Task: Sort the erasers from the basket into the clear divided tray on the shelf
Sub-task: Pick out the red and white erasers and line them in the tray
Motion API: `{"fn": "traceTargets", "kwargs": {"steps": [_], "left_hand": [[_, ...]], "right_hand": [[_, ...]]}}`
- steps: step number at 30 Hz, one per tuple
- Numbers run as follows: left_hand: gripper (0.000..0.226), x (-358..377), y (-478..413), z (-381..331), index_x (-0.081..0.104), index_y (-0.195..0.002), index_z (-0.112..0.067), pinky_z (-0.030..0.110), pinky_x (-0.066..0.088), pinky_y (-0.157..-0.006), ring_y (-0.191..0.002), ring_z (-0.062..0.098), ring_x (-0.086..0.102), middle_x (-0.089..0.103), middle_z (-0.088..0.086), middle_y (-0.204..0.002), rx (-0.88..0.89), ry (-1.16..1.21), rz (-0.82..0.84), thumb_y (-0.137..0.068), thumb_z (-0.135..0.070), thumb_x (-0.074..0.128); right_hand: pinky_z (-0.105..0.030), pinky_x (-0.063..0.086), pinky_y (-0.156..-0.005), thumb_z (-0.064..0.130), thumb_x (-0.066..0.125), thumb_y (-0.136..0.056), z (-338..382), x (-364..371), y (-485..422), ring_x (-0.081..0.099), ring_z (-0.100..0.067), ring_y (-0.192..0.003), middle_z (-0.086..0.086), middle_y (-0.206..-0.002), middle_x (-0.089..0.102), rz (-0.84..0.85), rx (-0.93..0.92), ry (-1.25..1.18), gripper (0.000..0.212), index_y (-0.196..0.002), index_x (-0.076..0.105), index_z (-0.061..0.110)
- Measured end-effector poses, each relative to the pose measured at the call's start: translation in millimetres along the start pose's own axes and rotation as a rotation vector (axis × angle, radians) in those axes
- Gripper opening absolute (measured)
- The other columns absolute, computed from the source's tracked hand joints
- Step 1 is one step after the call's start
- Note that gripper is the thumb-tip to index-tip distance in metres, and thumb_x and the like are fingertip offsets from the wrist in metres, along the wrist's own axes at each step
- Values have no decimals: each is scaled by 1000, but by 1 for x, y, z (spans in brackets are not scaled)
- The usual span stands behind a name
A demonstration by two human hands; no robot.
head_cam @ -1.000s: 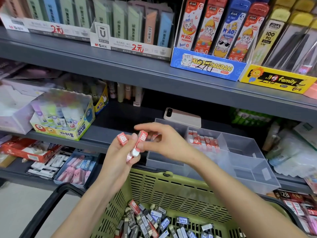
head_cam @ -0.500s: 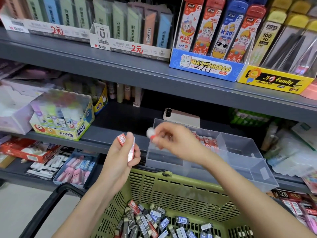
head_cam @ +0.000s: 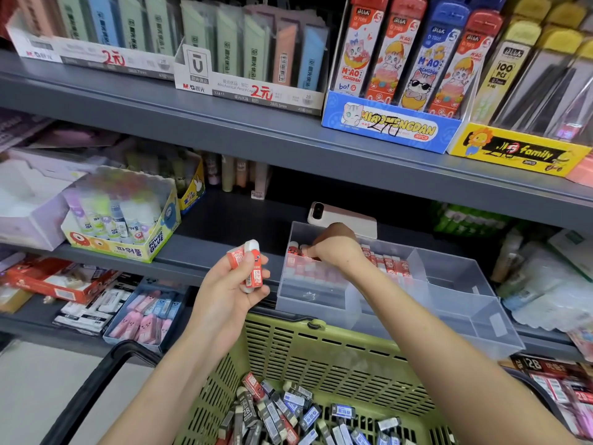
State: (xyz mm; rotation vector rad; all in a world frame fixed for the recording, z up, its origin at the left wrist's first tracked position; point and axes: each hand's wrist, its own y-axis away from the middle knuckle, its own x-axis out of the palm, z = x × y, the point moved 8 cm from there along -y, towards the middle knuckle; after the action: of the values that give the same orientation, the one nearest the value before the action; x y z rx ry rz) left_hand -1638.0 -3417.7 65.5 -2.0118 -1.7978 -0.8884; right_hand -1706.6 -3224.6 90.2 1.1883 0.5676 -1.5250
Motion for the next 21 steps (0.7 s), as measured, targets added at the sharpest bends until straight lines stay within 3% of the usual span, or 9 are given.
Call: {"fn": "traceTargets", "kwargs": {"steps": [5,11,14,17,19,21], "left_hand": [[39,3,3,-2,68,-107,-21,16,46,-49,-73,6,65,72,0,-94,21,-59,25,-70,-33,71],[43,4,3,-2,66,-103,-19,25,50,-73,-83,8,69,73,0,-98,32,-123,29,-65,-37,71],[42,4,4,-2,66,-100,-18,24,50,-73,-84,9,69,74,1,-96,26,-127,18,-64,-38,71],[36,3,4,-1,69,-97,-17,16,51,-60,-79,8,68,73,3,-89,21,-105,6,-66,-35,70],[27,3,4,0,73,-90,-18,15,49,-54,-75,7,66,71,5,-85,11,-88,9,-68,-33,70],[21,5,4,1,76,-83,-19,14,46,-50,-68,5,63,70,6,-83,-2,-85,39,-70,-33,70]], "right_hand": [[-25,39,-58,37,70,-78,3,5,-6,55,-18,-75,-2,-75,55,27,-12,44,32,-89,60,8],[-21,28,-42,39,69,-77,4,10,-12,42,-8,-52,4,-60,45,18,-31,108,36,-66,44,16],[-22,30,-45,41,66,-80,8,11,-13,45,-12,-57,2,-63,48,36,-55,178,31,-79,57,11],[-26,41,-62,41,64,-83,11,3,-1,57,-20,-77,-5,-87,63,-23,-80,213,35,-97,64,9],[-28,46,-71,42,58,-88,20,-16,22,62,-23,-88,-5,-92,68,-205,-193,66,33,-95,69,12],[-29,49,-74,38,56,-91,33,-27,50,64,-15,-87,2,-86,70,-167,-368,-359,27,-94,72,17]]}}
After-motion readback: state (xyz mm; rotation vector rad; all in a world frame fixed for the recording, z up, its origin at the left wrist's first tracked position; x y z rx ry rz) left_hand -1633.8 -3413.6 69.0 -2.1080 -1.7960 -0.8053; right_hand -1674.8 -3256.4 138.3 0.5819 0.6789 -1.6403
